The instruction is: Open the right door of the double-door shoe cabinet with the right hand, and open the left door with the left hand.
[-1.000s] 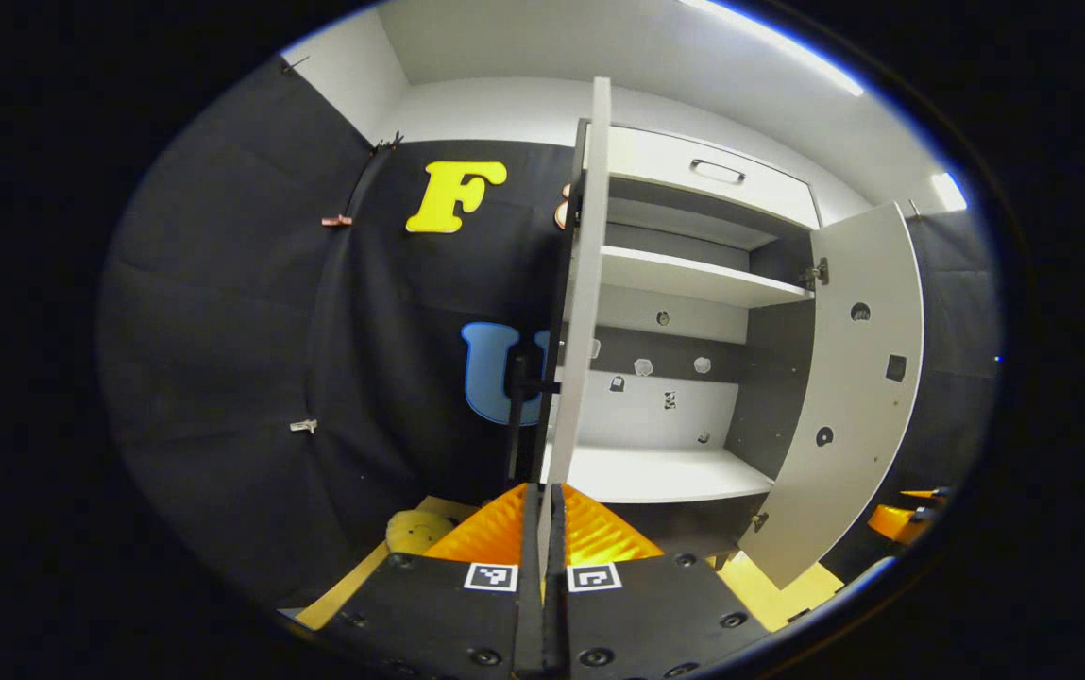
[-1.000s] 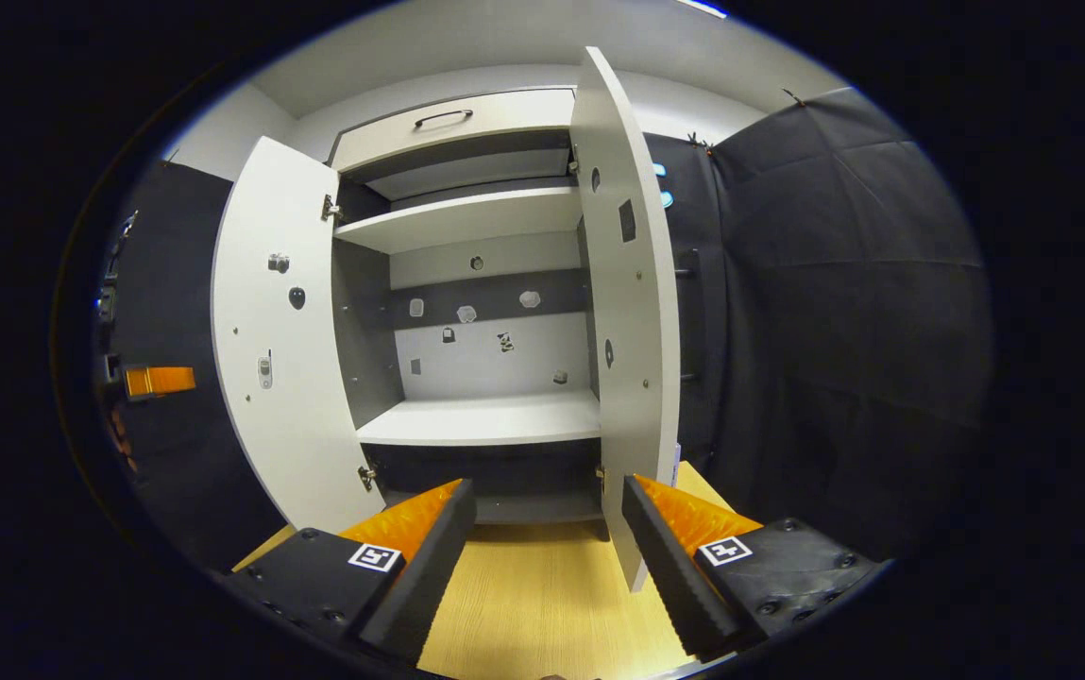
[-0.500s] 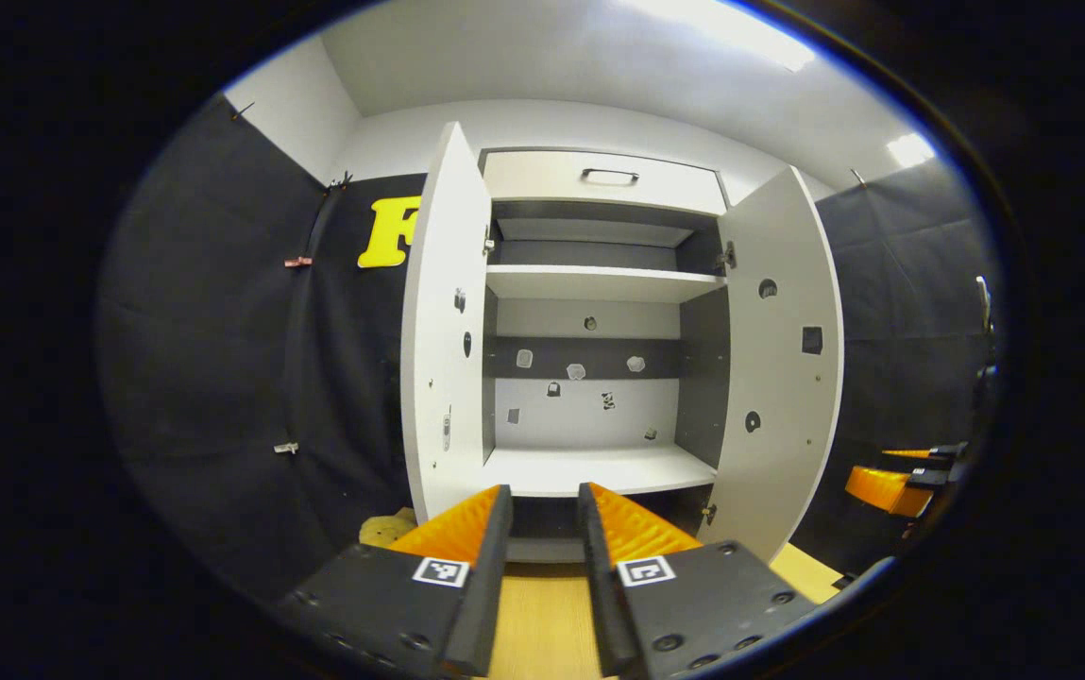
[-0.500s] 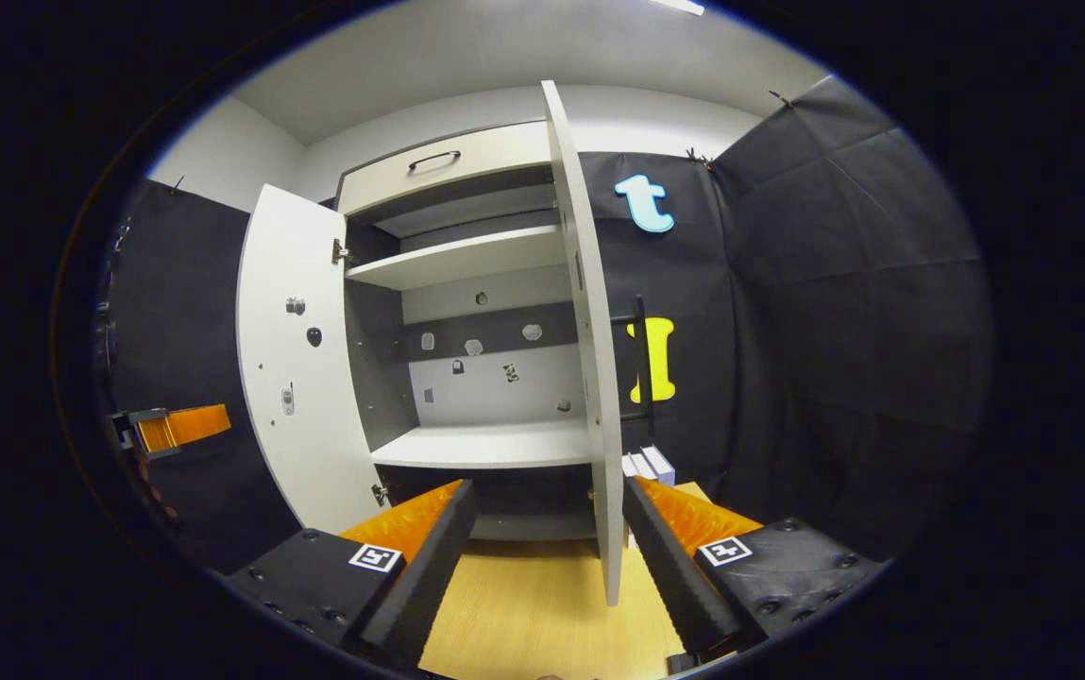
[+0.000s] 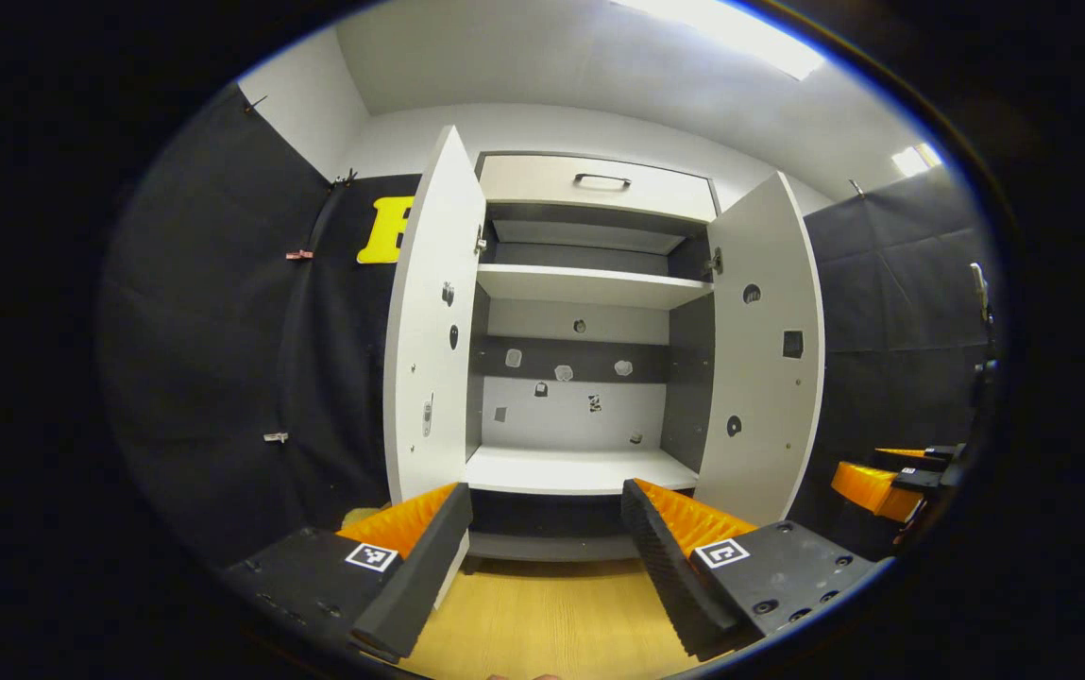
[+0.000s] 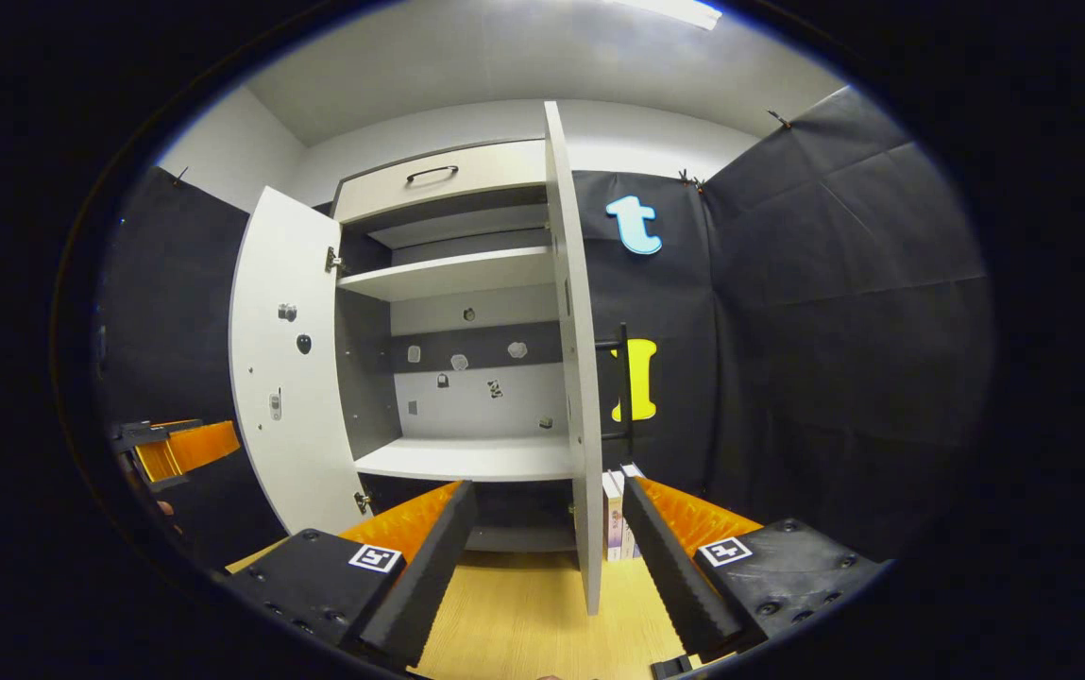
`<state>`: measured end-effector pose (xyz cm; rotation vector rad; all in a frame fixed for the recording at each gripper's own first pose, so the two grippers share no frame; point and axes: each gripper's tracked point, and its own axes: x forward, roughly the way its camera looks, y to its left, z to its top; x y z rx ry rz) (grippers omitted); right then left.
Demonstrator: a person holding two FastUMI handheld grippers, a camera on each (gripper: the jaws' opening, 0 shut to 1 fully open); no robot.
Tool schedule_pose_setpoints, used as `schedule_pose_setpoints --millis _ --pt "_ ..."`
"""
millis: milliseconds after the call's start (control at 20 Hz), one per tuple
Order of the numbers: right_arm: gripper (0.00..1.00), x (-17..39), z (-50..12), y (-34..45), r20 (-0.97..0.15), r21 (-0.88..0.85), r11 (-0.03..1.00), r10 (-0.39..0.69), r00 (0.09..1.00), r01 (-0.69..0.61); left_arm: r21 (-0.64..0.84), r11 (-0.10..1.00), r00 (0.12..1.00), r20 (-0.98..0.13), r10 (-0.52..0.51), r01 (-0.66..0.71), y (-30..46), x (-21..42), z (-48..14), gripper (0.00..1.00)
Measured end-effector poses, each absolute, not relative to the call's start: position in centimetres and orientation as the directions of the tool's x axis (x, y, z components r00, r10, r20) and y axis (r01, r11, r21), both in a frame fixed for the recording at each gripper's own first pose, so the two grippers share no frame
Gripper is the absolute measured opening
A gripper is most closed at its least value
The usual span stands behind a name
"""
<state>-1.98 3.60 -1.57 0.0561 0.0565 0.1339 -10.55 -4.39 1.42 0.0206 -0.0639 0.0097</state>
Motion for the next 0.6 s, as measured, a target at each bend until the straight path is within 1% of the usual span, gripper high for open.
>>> schedule_pose_setpoints --millis 50,100,150,350,600 --pt "1.00 -2.0 -1.8 3.9 -0.056 0.058 0.990 0.134 0.989 -0.131 0.022 1.000 0.998 0.060 0.008 -0.010 -4.1 -10.5 1.3 0.98" --pt "1.00 -2.1 -2.0 4.3 -0.056 0.056 0.990 0.129 0.990 -0.126 0.024 1.000 0.998 0.055 0.010 -0.011 -3.9 -10.5 1.1 0.98" --pt "0.98 -2.1 -2.2 4.5 -0.056 0.057 0.991 0.126 0.990 -0.123 0.025 1.000 0.999 0.050 0.014 -0.015 -3.6 -10.5 1.0 0.98" --pt "0.98 -2.1 -2.6 5.3 -0.060 0.060 0.992 0.112 0.992 -0.108 0.025 1.000 0.999 0.050 0.001 -0.003 -3.3 -11.0 0.9 0.98" --pt "0.98 -1.4 -1.2 5.8 -0.019 0.055 0.994 0.094 0.995 -0.093 0.013 1.000 1.000 0.031 -0.002 0.002 -2.7 -11.6 0.2 0.98"
